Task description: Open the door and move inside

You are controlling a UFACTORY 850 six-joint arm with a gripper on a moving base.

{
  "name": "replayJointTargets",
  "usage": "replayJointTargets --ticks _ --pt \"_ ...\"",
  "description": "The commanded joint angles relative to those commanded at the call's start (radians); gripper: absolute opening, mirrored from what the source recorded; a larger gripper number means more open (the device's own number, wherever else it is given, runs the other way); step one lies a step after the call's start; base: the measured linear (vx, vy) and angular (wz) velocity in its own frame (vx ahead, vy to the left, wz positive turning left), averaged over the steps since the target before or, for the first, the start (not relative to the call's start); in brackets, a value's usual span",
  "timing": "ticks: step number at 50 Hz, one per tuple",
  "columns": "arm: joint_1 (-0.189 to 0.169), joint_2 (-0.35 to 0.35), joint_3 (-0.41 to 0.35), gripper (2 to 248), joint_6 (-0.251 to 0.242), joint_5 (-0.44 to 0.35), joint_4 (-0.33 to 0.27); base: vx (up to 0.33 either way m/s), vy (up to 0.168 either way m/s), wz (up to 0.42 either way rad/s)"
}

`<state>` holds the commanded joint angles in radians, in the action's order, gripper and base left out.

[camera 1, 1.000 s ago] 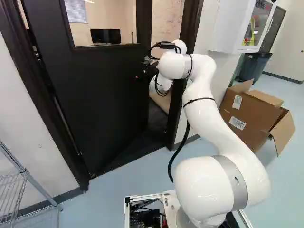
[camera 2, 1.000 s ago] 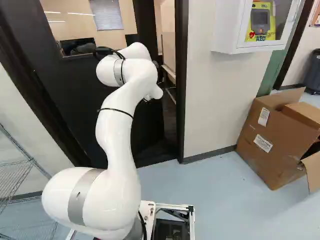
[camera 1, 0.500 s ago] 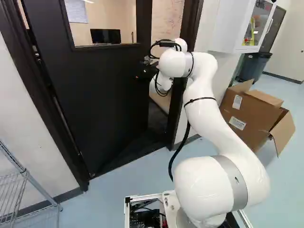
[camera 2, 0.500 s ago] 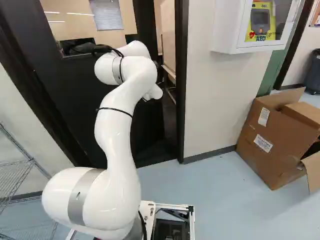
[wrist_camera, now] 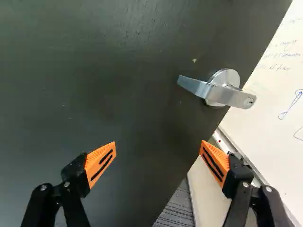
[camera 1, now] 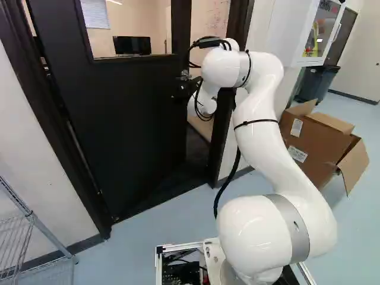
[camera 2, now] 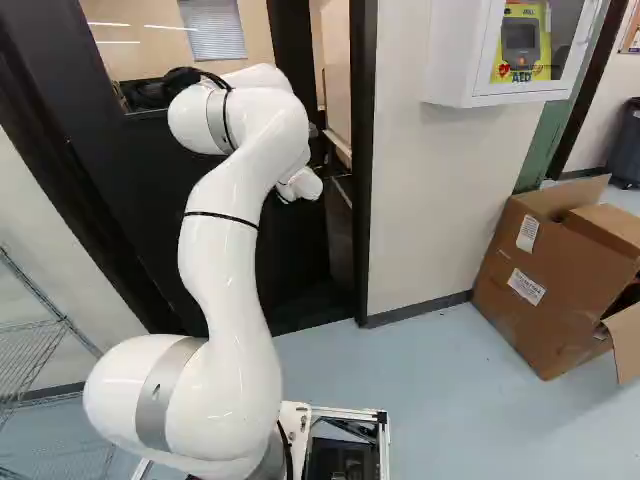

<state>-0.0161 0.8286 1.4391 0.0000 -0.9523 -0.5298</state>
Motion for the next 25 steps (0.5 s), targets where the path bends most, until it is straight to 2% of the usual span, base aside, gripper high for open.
replayJointTargets --ticks 25 --pt "-0.001 -0.126 -0.179 247 0.0 0.0 0.076 0.0 0.0 0.0"
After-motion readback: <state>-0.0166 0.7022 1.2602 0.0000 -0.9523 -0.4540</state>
